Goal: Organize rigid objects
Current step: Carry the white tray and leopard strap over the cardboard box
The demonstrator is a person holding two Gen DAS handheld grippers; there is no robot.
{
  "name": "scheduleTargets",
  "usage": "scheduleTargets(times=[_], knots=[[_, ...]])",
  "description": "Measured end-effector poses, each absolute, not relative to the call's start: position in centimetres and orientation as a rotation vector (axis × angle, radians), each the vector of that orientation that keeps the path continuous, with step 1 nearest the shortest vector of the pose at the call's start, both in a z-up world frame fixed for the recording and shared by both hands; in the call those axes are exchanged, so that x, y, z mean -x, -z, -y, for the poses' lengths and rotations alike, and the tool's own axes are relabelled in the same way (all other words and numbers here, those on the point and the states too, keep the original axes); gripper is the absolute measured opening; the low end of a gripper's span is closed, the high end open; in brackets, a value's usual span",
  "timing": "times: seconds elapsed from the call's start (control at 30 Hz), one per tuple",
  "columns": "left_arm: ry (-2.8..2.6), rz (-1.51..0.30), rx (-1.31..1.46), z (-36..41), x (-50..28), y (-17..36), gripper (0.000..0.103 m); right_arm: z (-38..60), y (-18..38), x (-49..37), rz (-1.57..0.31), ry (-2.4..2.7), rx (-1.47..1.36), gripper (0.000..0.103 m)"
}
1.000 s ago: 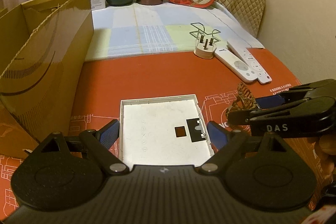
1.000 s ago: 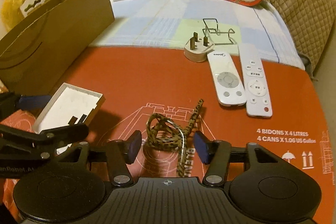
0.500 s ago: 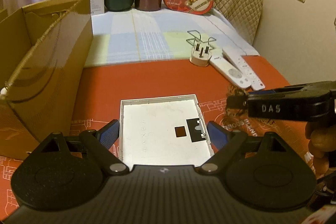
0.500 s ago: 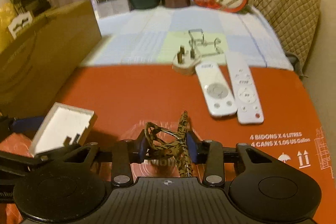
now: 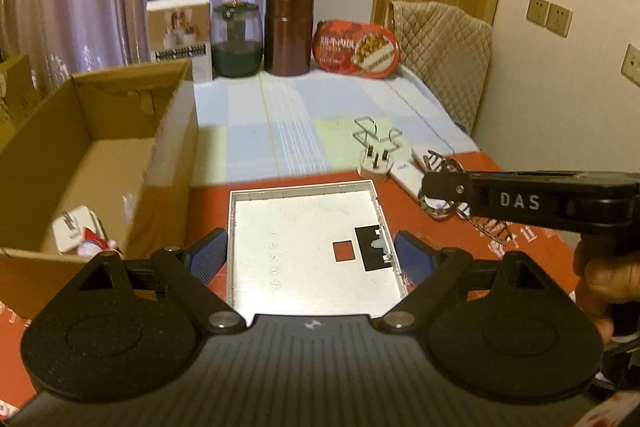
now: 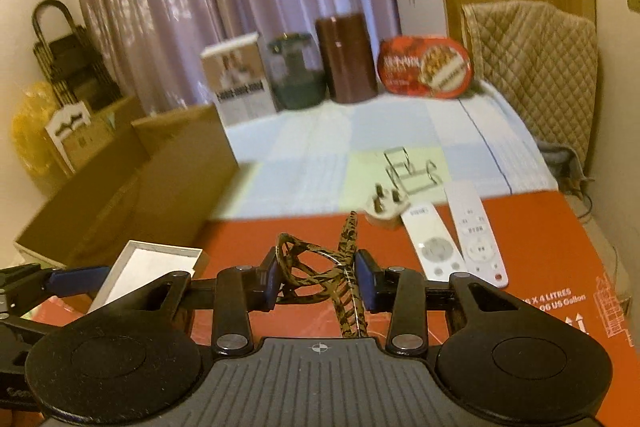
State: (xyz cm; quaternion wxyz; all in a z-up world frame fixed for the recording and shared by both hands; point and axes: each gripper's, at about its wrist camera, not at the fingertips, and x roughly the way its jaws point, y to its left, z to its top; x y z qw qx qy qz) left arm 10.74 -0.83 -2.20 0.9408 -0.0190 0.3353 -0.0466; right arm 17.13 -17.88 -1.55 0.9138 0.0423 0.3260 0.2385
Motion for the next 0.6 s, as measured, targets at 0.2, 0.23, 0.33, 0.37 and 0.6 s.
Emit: scheduleTargets(times=[0.2,0.23,0.33,0.37,0.6], knots=[[0.070,-0.657,0.043,-0.7,-9.3,-0.5,0.087,17.1,-1.2,-15.6,-0.660,-0.503,-0.108,0.035],[0.065,-0.654,0.046,-1.0,-9.1,-0.9,0.087,16.9,-1.6,-15.3,-0.658,-0.512,-0.119,0.036],[0.054,-0.641,0.050,-2.0,-8.3,-2.0,0.087,15.7,-3.0,-14.6,-0.641,-0.540,-0.120,0.035],[0.051,-0.636,0.051,-2.2,-8.0,-2.4,0.087,15.3,-3.4,-14.3,-0.633,-0.548,-0.115,0.035],[0.021,-0.611,0.052,-4.9,-6.0,-4.3,0.087,12.1,-5.2,-12.7,-0.611,-0.613,-0.096,0.035]])
